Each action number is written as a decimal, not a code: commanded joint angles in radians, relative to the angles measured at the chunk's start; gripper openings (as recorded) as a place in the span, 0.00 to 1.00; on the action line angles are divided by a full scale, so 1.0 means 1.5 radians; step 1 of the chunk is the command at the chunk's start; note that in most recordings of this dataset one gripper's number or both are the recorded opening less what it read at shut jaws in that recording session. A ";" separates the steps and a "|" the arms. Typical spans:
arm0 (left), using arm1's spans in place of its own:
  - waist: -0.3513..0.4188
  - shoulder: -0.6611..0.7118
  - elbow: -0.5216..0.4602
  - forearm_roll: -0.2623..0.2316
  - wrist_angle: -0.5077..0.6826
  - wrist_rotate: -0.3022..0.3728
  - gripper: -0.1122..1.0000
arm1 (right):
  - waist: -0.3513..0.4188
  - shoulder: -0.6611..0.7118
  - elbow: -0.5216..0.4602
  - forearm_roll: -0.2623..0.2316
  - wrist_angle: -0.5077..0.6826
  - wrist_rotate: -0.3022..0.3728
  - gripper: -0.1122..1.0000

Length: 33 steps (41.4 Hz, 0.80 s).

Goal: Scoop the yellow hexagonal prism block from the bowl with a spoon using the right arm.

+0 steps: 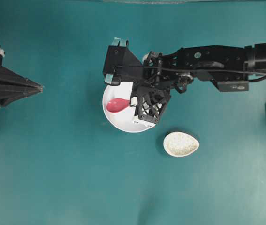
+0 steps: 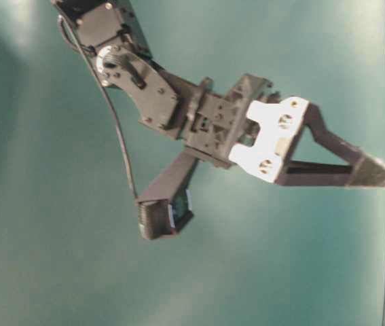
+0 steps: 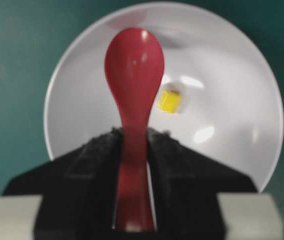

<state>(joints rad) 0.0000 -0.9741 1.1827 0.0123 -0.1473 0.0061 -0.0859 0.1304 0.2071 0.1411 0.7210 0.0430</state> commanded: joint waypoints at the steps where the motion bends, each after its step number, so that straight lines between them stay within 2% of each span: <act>1: 0.001 0.007 -0.011 0.002 0.000 0.001 0.11 | 0.002 -0.036 -0.014 -0.007 0.007 -0.002 0.30; 10: 0.001 0.006 -0.011 0.001 0.009 -0.004 0.11 | 0.002 -0.069 -0.013 -0.022 0.064 0.000 0.30; 27: 0.001 0.025 0.004 0.002 0.042 -0.021 0.11 | 0.000 -0.081 -0.014 -0.033 0.278 -0.003 0.30; 33: 0.000 0.031 0.003 0.002 0.028 -0.021 0.11 | -0.006 -0.081 -0.014 -0.034 0.295 -0.002 0.30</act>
<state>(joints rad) 0.0000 -0.9388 1.1996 0.0123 -0.0874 -0.0245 -0.0859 0.0445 0.2071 0.0936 1.1551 0.0383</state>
